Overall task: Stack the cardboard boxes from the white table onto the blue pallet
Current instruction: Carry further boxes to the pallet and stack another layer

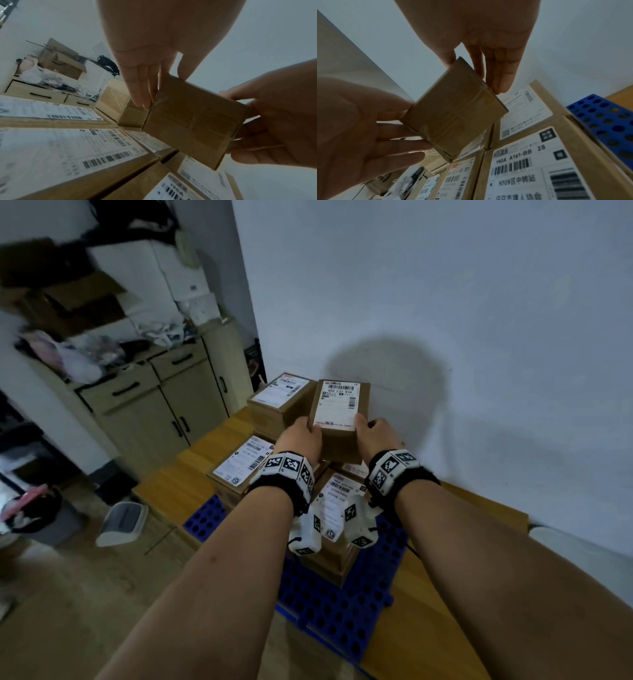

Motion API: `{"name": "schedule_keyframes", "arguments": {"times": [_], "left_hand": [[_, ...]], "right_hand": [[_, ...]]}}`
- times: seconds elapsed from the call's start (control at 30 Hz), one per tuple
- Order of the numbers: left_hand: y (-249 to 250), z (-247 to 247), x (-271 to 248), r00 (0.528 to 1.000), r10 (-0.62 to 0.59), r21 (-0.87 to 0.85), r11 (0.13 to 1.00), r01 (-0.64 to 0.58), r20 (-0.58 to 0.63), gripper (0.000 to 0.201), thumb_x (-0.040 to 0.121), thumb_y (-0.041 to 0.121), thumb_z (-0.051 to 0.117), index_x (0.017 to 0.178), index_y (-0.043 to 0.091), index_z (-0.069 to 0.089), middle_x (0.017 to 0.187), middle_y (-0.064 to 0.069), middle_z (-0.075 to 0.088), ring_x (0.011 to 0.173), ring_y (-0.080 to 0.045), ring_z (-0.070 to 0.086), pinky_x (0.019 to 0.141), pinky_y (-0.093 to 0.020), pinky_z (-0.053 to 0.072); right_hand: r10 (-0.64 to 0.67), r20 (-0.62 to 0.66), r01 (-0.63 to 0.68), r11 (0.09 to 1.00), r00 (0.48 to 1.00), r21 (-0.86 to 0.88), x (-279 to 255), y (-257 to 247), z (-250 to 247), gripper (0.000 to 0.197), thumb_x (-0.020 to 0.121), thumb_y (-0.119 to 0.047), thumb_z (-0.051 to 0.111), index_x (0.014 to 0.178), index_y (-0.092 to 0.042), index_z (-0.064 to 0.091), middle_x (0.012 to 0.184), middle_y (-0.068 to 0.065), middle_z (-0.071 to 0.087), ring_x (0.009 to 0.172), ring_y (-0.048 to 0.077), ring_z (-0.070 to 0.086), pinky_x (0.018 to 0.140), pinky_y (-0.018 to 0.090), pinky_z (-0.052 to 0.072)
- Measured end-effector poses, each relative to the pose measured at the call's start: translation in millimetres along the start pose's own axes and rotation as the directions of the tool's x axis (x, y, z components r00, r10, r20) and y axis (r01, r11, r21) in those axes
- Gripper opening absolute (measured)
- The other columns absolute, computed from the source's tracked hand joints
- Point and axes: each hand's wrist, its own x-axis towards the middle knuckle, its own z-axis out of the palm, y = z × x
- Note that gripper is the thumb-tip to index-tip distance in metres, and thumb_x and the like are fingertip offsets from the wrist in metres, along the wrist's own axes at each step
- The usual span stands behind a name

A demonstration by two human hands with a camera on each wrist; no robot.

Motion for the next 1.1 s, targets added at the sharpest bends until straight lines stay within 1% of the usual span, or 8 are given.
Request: {"name": "schedule_keyframes", "arguments": {"times": [0.23,0.33,0.43,0.57,0.67,0.77,0.9,1.1], "left_hand": [[-10.1,-0.4,42.3,0.992,0.094,0.14,0.985,-0.105,0.081,0.035,0.099,0.032,0.039,0.125,0.013,0.053,0.12,-0.011,0.062,0.108,-0.029,0.059,0.092,-0.04,0.049],[-16.5,-4.7,57.0,0.973,0.197,0.247,0.943,-0.222,0.124,0.033,0.096,0.03,0.045,0.123,0.014,0.056,0.118,-0.009,0.063,0.108,-0.028,0.059,0.09,-0.037,0.048],[-21.0,-15.3,75.3,0.945,0.321,0.298,0.898,-0.323,0.057,0.029,0.095,0.026,0.047,0.117,0.016,0.062,0.114,-0.008,0.065,0.107,-0.026,0.057,0.087,-0.036,0.048],[-28.2,-28.8,100.0,0.897,0.441,0.393,0.83,-0.397,-0.025,0.03,0.094,0.02,0.044,0.114,0.013,0.065,0.119,-0.011,0.062,0.114,-0.029,0.051,0.095,-0.04,0.045],[-35.0,-32.3,117.8,0.9,0.436,0.409,0.823,-0.395,-0.008,0.034,0.094,0.021,0.043,0.122,0.01,0.06,0.131,-0.01,0.056,0.123,-0.029,0.048,0.104,-0.042,0.04],[-45.0,-33.7,133.4,0.933,0.343,0.459,0.815,-0.354,0.109,0.045,0.098,0.026,0.038,0.141,0.015,0.043,0.15,-0.007,0.037,0.14,-0.029,0.03,0.114,-0.049,0.025],[-55.2,-32.1,140.8,0.928,0.308,0.471,0.8,-0.371,0.208,0.046,0.099,0.029,0.033,0.142,0.016,0.038,0.152,-0.007,0.033,0.142,-0.03,0.025,0.115,-0.053,0.019],[-61.0,-28.9,133.9,0.913,0.349,0.449,0.795,-0.407,0.21,0.046,0.101,0.028,0.031,0.146,0.019,0.032,0.157,-0.004,0.024,0.145,-0.026,0.017,0.117,-0.054,0.011]], "right_hand": [[0.071,0.014,-0.07,0.996,0.997,-0.056,12.5,-3.9,15.5,0.053,0.097,-0.053,0.038,0.11,-0.007,0.059,0.105,0.012,0.066,0.082,0.026,0.06,0.067,0.03,0.044],[0.127,-0.025,-0.129,0.986,0.992,-0.108,15.7,-8.4,20.3,0.056,0.096,-0.055,0.041,0.12,-0.005,0.053,0.114,0.014,0.064,0.095,0.03,0.061,0.071,0.03,0.039],[0.185,-0.081,-0.192,0.977,0.979,-0.089,18.4,-15.3,29.8,0.059,0.095,-0.055,0.042,0.125,-0.005,0.051,0.12,0.016,0.062,0.105,0.032,0.061,0.074,0.031,0.042],[0.263,-0.127,-0.271,0.961,0.956,-0.05,18.0,-28.3,42.4,0.06,0.095,-0.053,0.043,0.132,-0.007,0.045,0.126,0.016,0.059,0.11,0.032,0.059,0.085,0.037,0.047],[0.3,-0.153,-0.308,0.951,0.942,-0.032,16.9,-34.3,49.1,0.06,0.095,-0.053,0.043,0.135,-0.007,0.042,0.129,0.015,0.057,0.114,0.033,0.057,0.089,0.039,0.047],[0.307,-0.173,-0.316,0.948,0.936,-0.027,16.6,-38.1,53.4,0.06,0.095,-0.053,0.043,0.136,-0.008,0.041,0.131,0.015,0.056,0.115,0.033,0.057,0.089,0.039,0.046],[0.311,-0.183,-0.319,0.948,0.932,-0.014,16.3,-43.5,58.4,0.061,0.097,-0.051,0.042,0.137,-0.006,0.039,0.133,0.016,0.054,0.118,0.033,0.055,0.093,0.04,0.045],[0.289,-0.191,-0.293,0.956,0.938,0.008,16.6,-52.8,73.4,0.059,0.097,-0.048,0.046,0.136,-0.004,0.04,0.132,0.016,0.055,0.118,0.034,0.055,0.092,0.04,0.045]]}}
